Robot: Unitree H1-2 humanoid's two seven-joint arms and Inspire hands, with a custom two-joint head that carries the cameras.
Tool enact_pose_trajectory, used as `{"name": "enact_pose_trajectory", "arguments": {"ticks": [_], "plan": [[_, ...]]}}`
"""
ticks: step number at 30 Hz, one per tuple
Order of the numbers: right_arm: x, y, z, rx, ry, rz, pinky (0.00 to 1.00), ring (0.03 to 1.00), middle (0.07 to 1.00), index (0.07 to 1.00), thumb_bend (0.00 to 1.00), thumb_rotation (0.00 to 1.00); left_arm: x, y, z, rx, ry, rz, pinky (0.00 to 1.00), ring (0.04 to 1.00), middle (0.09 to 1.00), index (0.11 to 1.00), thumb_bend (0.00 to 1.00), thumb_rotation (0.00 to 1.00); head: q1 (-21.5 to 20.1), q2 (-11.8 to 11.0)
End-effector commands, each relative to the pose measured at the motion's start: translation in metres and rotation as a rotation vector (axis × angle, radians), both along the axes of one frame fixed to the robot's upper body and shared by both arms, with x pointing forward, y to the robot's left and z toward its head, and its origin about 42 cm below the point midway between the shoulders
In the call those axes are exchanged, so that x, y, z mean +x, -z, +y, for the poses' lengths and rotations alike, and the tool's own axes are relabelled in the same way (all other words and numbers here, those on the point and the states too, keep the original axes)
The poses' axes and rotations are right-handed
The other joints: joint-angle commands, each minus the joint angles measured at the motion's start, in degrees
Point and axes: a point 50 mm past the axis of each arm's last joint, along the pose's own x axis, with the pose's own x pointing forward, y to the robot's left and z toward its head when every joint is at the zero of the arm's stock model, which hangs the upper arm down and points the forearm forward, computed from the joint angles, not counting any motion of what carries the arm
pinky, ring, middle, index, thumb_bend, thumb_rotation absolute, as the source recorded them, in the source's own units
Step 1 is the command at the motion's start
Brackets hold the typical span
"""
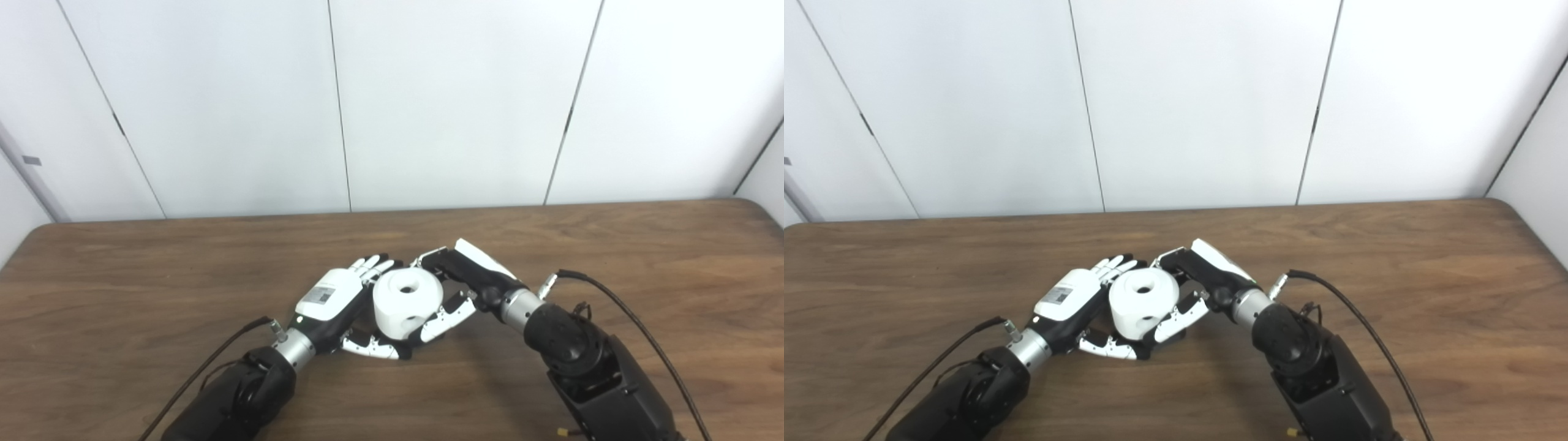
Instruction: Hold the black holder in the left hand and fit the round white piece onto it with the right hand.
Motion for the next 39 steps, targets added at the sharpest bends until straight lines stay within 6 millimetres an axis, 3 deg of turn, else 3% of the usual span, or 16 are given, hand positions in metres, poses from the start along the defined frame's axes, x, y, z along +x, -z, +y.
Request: {"name": "enact_pose_trajectory", "arguments": {"ticks": [1,16,17,18,22,39], "plan": [[0.006,-0.023,0.011,-0.002,-0.036,-0.078,0.74,0.795,0.764,0.481,0.52,0.13,-0.015,0.035,0.005,0.180,0.020,0.126,1.00,1.000,0.953,0.481,0.53,0.07,0.1,0.1],[0.010,-0.039,0.001,-0.083,-0.049,-0.103,0.73,0.784,0.764,0.486,0.52,0.14,-0.014,0.033,0.008,0.181,0.017,0.125,1.00,1.000,0.951,0.481,0.53,0.07,-0.1,0.2],[0.009,-0.040,-0.001,-0.085,-0.048,-0.097,0.66,0.762,0.770,0.613,0.67,0.16,-0.014,0.033,0.009,0.180,0.017,0.127,1.00,1.000,0.953,0.481,0.53,0.07,-0.1,0.2],[0.009,-0.040,-0.002,-0.086,-0.047,-0.093,0.62,0.752,0.788,0.720,0.76,0.19,-0.013,0.033,0.009,0.180,0.016,0.129,1.00,1.000,0.954,0.481,0.53,0.07,-0.1,0.2],[0.007,-0.039,-0.006,-0.071,-0.037,-0.087,0.58,0.767,0.845,0.908,0.86,0.22,-0.013,0.033,0.010,0.177,0.014,0.130,1.00,1.000,0.953,0.481,0.53,0.07,-0.2,0.2],[0.005,-0.040,-0.013,-0.030,0.012,-0.100,0.58,0.757,0.847,0.907,0.85,0.20,-0.015,0.033,0.009,0.198,0.020,0.127,1.00,1.000,0.957,0.481,0.53,0.07,-0.5,0.5]]}}
